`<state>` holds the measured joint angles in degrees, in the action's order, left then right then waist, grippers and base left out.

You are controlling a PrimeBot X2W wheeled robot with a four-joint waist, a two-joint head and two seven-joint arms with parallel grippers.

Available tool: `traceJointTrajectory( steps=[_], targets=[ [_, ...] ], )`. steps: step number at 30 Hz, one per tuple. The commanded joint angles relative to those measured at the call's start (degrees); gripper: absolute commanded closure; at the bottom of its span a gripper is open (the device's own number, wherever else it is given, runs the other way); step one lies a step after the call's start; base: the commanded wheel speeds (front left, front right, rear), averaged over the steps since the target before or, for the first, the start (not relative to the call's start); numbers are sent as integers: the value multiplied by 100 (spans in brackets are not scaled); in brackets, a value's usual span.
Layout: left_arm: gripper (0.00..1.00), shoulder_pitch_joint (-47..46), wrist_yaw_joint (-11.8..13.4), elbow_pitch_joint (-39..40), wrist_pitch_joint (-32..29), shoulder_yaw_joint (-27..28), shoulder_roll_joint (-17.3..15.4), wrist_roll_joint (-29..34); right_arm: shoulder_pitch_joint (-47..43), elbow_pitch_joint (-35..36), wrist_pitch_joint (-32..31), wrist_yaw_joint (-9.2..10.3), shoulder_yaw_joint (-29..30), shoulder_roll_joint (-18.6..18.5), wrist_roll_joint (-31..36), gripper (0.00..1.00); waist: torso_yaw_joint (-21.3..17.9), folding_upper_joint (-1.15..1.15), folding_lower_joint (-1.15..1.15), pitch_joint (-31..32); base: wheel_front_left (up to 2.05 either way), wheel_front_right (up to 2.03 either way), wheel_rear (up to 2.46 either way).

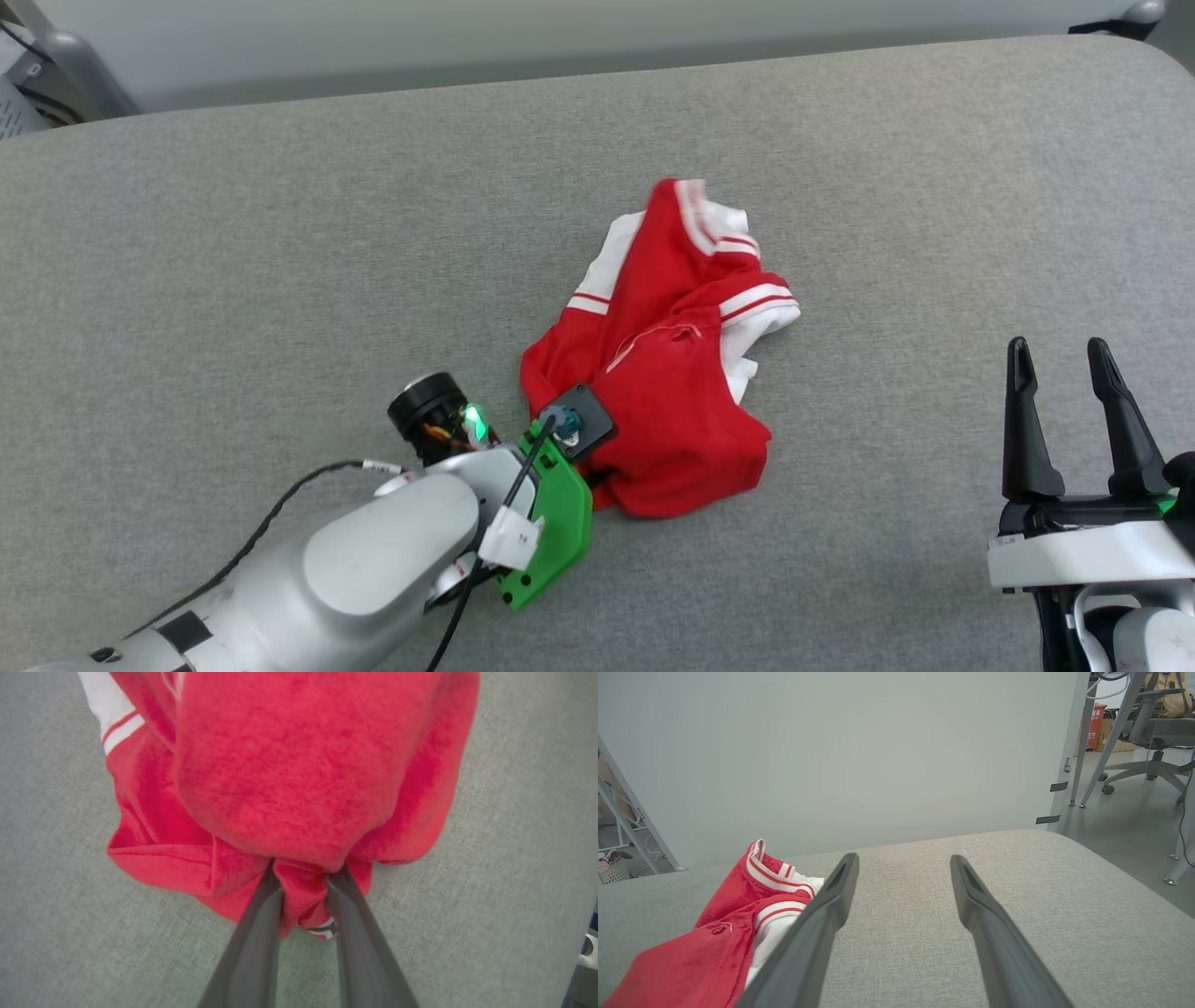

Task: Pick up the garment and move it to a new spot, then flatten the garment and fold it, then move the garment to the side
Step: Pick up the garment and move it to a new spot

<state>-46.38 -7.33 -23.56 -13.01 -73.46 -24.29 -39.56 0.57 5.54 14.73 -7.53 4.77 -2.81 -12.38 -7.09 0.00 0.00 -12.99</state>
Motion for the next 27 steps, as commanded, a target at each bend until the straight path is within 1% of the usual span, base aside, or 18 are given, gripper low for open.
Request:
traceJointTrajectory(
  steps=[1, 3, 4, 5, 6, 7, 10, 14, 15, 18, 21, 24, 27],
  targets=[
    [100, 177, -15, -69, 46, 12, -89, -125, -81, -19, 27, 4, 19, -7, 7, 0, 78, 0, 0, 50, 0, 0, 0],
    [100, 299, -15, -182, 171, 12, -142, -209, -107, -29, 27, 4, 26, -7, 31, 0, 131, 0, 0, 81, 0, 0, 0],
    [73, 395, -6, -298, 361, 74, -131, -312, -122, -46, 27, 4, 28, -7, 53, 0, 178, 0, 0, 131, 0, 0, 0],
    [0, 428, 42, -351, 518, 139, -106, -335, -129, -54, 27, 4, 35, -7, 63, 0, 205, 0, 0, 167, 0, 0, 0],
    [0, 447, 92, -382, 653, 195, -83, -343, -141, -55, 27, 4, 41, -7, 70, 0, 227, 0, 0, 199, 0, 0, 0],
    [0, 482, 273, -392, 1055, 375, -29, -349, -180, -58, 27, 4, 46, -7, 88, 0, 273, 0, 0, 286, 0, 0, 0],
    [0, 535, 664, -298, 1679, 647, -12, -281, -265, -67, 27, 4, 72, -7, 106, 0, 369, 0, 0, 434, 0, 0, 0],
    [0, 688, 1167, -30, 2332, 972, -113, -228, -382, -58, 27, 4, 75, -7, 127, 0, 500, 0, 0, 609, 0, 0, 0],
    [0, 732, 1273, 46, 2428, 1029, -146, -209, -406, -52, 27, 4, 71, -7, 134, 0, 537, 0, 0, 646, 0, 0, 0],
    [0, 940, 1697, 354, 2675, 1315, -264, -165, -468, -34, 27, 4, 57, -7, 164, 0, 643, 0, 0, 747, 0, 0, 0],
    [0, 1206, 2089, 654, 2777, 1673, -355, -91, -498, 5, 27, 4, 58, -7, 199, 0, 739, 0, 0, 827, 0, 0, 0],
    [0, 1557, 2517, 1083, 2796, 2236, -409, 214, -518, 35, 27, 4, 49, -7, 232, 0, 824, 0, 0, 900, 0, 0, 0],
    [0, 2083, 2818, 1518, 2799, 2892, -415, 589, -531, 61, 27, 4, -26, -7, 253, 0, 858, 0, 0, 955, 0, 0, 0]
  ],
)
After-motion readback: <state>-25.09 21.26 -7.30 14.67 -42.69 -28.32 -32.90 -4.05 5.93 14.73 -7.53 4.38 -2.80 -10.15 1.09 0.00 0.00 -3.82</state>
